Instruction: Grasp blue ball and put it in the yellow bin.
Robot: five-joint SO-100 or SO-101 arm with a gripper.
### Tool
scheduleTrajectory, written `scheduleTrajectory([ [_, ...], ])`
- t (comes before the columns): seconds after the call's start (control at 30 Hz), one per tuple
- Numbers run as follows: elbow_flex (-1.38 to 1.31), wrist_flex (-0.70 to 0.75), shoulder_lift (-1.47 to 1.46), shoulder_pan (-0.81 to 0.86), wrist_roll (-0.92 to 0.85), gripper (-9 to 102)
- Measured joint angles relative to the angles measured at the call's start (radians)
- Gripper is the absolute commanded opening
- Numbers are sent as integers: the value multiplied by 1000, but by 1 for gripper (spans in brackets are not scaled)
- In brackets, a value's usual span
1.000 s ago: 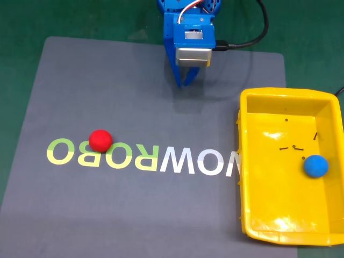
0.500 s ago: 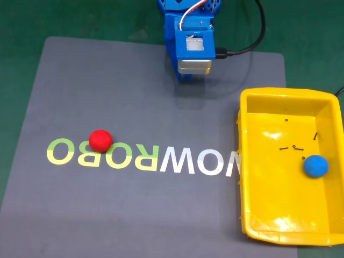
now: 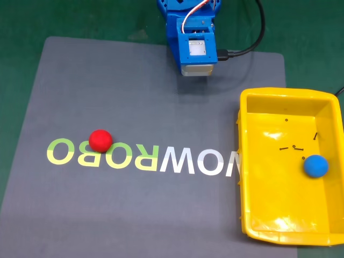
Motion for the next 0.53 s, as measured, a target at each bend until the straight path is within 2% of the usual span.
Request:
scheduleTrajectory([
  [0.53,0,6,0,0,-18,0],
])
